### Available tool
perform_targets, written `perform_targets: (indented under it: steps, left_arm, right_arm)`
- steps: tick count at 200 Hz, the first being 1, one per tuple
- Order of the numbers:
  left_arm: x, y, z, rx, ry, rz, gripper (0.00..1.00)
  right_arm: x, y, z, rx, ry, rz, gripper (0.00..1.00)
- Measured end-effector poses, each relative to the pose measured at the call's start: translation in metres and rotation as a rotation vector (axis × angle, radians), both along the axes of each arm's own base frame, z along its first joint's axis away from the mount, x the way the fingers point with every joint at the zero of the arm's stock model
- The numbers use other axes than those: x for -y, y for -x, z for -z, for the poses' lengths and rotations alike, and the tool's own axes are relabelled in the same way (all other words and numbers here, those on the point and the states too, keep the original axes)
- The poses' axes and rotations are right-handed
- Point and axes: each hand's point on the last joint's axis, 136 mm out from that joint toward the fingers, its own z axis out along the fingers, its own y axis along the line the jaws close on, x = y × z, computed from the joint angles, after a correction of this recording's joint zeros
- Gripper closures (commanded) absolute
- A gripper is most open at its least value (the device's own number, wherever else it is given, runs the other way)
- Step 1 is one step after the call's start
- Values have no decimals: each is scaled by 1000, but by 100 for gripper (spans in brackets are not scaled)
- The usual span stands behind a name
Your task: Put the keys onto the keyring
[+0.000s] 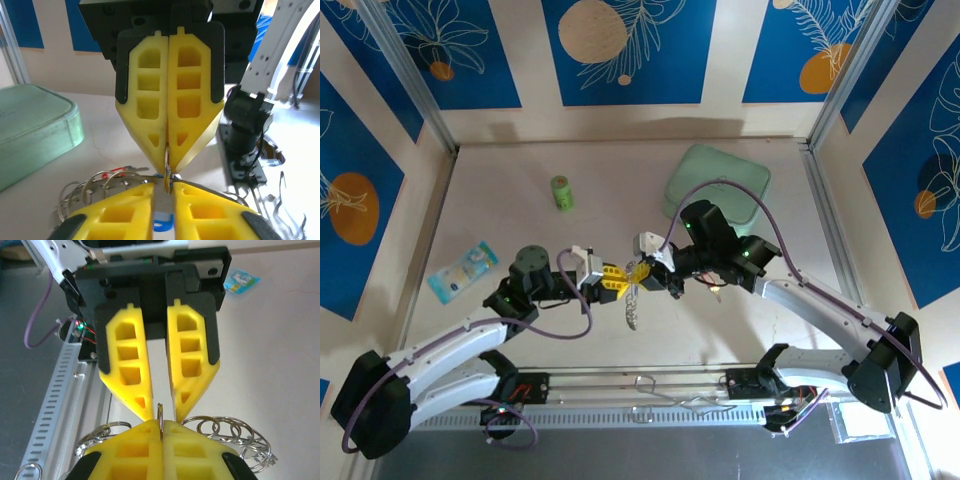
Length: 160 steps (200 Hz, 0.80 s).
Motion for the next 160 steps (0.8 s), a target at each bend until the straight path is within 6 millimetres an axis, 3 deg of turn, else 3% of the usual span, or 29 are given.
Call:
perform_targets:
  steps: [67,128,141,160]
  left_arm:
    - [0,1,9,-5,-92,21,81]
    - [4,4,10,-21,-113,65,100]
    - [4,5,11,-25,-115,71,100]
    - [4,6,11,-27,-116,72,100]
  right_arm:
    - [-2,4,10,28,122,-36,100]
    - [-3,4,11,26,177,-44,100]
    - [-3,5,13,20,183,-47,100]
    - [-2,5,12,9,181,-40,74]
